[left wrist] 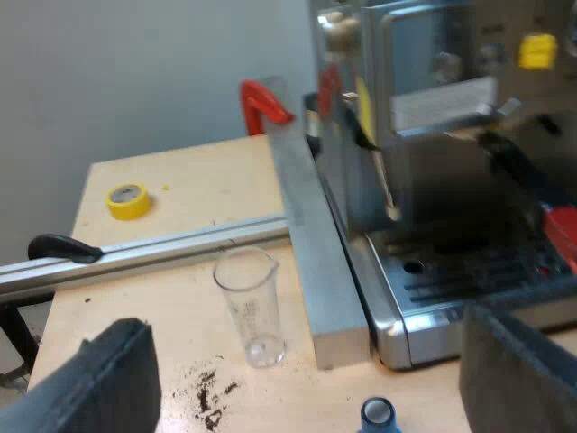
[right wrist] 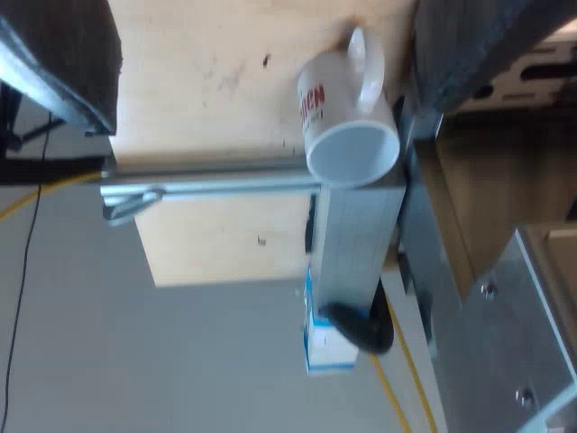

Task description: Put the handle in the coffee machine

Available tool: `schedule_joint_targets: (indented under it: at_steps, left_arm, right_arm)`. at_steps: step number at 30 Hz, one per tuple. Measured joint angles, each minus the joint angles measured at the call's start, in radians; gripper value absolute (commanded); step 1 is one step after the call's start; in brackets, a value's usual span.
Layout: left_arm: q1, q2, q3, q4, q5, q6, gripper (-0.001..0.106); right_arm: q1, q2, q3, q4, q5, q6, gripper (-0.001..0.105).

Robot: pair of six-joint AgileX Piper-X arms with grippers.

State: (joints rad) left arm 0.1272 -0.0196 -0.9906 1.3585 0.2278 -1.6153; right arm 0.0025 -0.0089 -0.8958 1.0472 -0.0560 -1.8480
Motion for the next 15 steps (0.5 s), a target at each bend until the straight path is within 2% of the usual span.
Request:
schedule_joint_targets:
  at_steps: [1, 3, 6, 10, 12, 14, 15]
  left_arm:
    - [0.0, 0.002, 0.034, -0.048, -0.02, -0.019, 0.07]
    - [0.0, 0.002, 0.049, -0.07, -0.022, -0.023, 0.07]
    - [0.0, 0.002, 0.126, -0.157, -0.024, -0.025, 0.07]
    - [0.0, 0.002, 0.181, -0.172, -0.024, -0.025, 0.07]
    - [0.0, 0.004, 0.238, -0.179, -0.024, -0.027, 0.07]
    - [0.0, 0.004, 0.26, -0.18, -0.024, -0.026, 0.07]
    - [0.0, 0.006, 0.298, -0.183, -0.024, -0.026, 0.07]
  right_arm:
    - [0.0, 0.0, 0.007, -0.012, 0.0, 0.0, 0.069]
    - [0.0, 0.0, 0.026, -0.039, 0.0, 0.0, 0.069]
    - [0.0, 0.002, 0.105, -0.095, 0.0, 0.0, 0.069]
    - [0.0, 0.004, 0.207, -0.098, 0.0, 0.0, 0.069]
    - [0.0, 0.003, 0.235, -0.095, 0.0, 0.008, 0.069]
    - [0.0, 0.003, 0.253, -0.094, 0.0, 0.009, 0.069]
    - [0.0, 0.003, 0.288, -0.094, 0.0, 0.011, 0.069]
